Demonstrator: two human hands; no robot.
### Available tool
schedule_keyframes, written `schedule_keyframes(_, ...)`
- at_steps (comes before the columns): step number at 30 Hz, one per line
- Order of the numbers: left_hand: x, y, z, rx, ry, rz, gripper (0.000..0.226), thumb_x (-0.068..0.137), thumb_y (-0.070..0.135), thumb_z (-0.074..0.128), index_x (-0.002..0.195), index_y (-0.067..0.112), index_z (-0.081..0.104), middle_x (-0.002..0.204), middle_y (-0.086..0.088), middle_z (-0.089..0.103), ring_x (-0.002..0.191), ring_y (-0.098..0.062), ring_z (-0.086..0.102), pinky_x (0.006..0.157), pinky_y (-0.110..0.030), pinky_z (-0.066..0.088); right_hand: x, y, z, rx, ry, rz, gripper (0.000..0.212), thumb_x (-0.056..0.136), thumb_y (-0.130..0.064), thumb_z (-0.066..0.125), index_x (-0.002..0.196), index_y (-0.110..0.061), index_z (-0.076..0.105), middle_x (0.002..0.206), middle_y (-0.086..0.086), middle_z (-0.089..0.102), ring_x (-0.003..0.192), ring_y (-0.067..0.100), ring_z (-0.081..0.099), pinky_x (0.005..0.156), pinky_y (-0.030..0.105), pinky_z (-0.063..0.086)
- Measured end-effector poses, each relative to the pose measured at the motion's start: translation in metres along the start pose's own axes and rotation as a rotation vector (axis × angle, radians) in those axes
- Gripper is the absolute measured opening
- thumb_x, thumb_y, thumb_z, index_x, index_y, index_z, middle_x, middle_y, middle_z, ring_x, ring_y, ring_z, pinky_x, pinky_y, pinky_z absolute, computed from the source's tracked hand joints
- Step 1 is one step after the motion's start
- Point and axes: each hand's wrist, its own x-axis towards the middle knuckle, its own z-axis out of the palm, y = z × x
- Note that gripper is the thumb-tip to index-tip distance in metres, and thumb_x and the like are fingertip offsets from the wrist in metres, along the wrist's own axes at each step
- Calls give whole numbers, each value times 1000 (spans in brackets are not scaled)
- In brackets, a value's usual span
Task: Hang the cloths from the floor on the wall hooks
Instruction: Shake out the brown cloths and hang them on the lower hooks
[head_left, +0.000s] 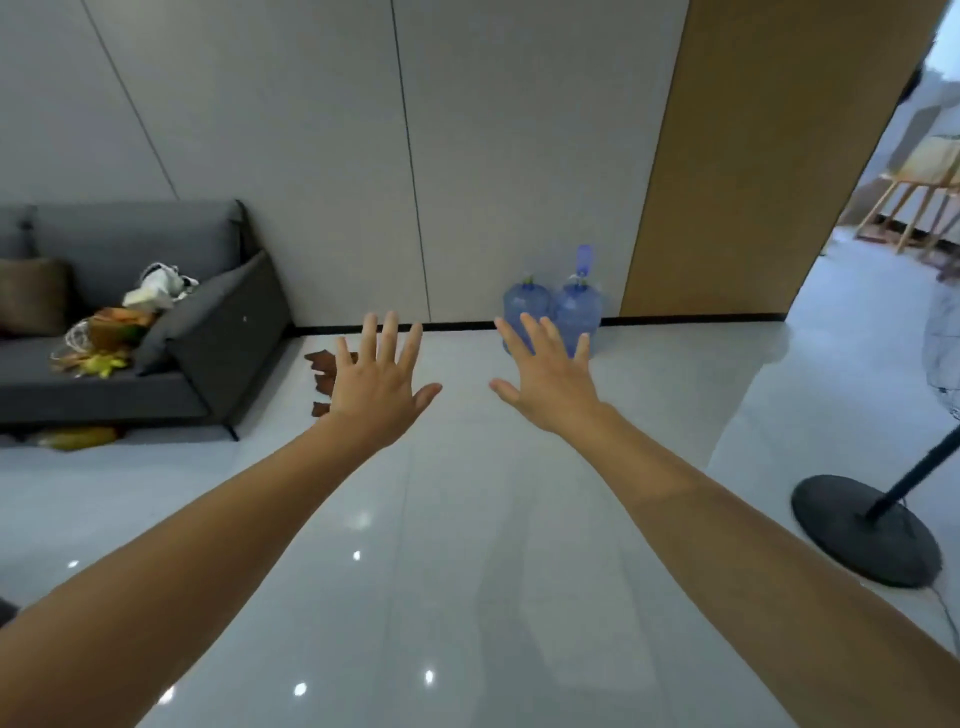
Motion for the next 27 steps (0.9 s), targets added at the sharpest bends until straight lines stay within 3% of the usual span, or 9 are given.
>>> schedule_keyframes(12,138,-61,47,-9,-42,-218,77,94,66,20,154,21,-1,162,-10,-3,148,-33,-6,116,-58,9,200,-22,33,-4,-10,-248,75,97,-58,37,153,-36,-9,164,3,-5,150,25,-5,113,64,0)
schedule_keyframes(27,379,-180,149,-72,81,-171,80,94,67,20,154,20,-2,162,-12,-3,148,-34,-5,115,-59,11,469,-70,76,-75,-6,-258,77,96,-58,40,153,-38,-8,164,0,-4,150,24,-5,114,64,-2)
